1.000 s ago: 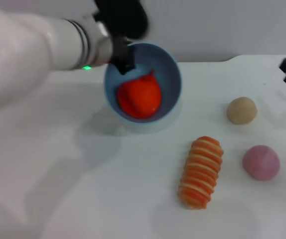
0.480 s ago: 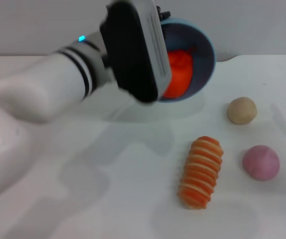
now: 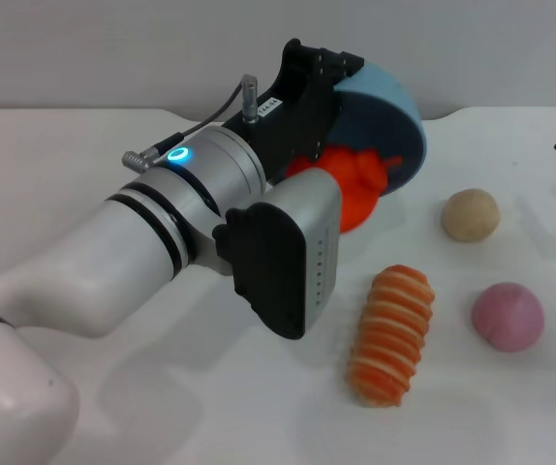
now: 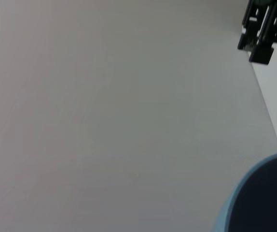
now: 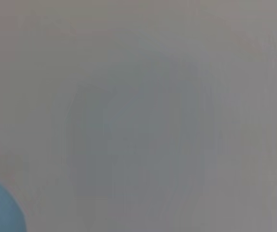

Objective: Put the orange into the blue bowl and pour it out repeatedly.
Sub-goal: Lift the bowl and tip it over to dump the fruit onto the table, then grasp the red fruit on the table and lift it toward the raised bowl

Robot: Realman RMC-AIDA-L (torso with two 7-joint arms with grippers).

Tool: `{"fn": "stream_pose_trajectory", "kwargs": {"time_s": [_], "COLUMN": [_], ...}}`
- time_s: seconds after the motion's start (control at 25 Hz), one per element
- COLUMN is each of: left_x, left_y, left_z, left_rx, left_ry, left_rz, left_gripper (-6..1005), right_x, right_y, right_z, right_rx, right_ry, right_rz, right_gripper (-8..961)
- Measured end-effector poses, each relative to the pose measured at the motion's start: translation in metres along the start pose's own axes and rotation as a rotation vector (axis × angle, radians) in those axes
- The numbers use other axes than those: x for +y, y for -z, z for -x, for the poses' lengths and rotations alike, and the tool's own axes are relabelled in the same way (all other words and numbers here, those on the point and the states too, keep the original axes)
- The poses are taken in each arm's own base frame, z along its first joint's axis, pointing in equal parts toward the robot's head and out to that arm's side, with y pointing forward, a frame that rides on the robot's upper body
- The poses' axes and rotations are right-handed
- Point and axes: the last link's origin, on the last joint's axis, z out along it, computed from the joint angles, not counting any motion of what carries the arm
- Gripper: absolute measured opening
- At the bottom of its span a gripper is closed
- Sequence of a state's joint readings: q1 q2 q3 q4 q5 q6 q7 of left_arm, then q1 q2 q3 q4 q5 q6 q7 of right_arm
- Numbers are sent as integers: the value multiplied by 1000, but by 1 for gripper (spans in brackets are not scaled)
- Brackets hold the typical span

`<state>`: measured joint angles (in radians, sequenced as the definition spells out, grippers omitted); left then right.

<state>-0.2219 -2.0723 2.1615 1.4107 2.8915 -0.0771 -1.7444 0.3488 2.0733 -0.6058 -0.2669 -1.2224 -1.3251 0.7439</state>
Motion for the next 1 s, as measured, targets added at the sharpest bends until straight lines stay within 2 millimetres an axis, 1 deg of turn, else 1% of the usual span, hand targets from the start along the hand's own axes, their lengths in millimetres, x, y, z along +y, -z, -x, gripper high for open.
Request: {"fn": "stream_pose_trajectory", "kwargs": {"time_s": [0.28,0.4,0.48,0.56,0.6,0.64,0.68,0.76,0.88,1.0], "left_x": [6,2,-8,-20,-30,-30,-36,-42,-36,-33], "left_y": [1,1,0,-4,-9,-9,-12,-17,-20,-20], "left_z": [2,4,8,17,34,34,43,56,72,83], "left_rx": [-4,-14,-31,-54,-105,-105,-138,-202,-323,-420], "left_ry": [3,63,164,296,500,500,597,722,841,963], "left_rz": [-4,-10,-8,20,124,124,169,260,426,516], "left_gripper": [0,0,-1,-1,-1,-1,-1,-1,-1,-1], "right_x": [0,0,0,1,2,2,2,2,2,3], "right_y": [1,2,1,1,0,0,0,-1,0,-2], "right_z": [-1,-2,-2,-3,-3,-3,-3,-3,-3,-3], "right_rx": [2,3,3,4,5,5,4,4,5,10], "right_ry": [-12,-19,-22,-27,-33,-33,-37,-76,-150,-197], "right_rz": [-6,-8,-7,-5,-4,-4,-3,-3,-3,9], "right_gripper": [580,579,579,579,579,579,579,580,579,579]}}
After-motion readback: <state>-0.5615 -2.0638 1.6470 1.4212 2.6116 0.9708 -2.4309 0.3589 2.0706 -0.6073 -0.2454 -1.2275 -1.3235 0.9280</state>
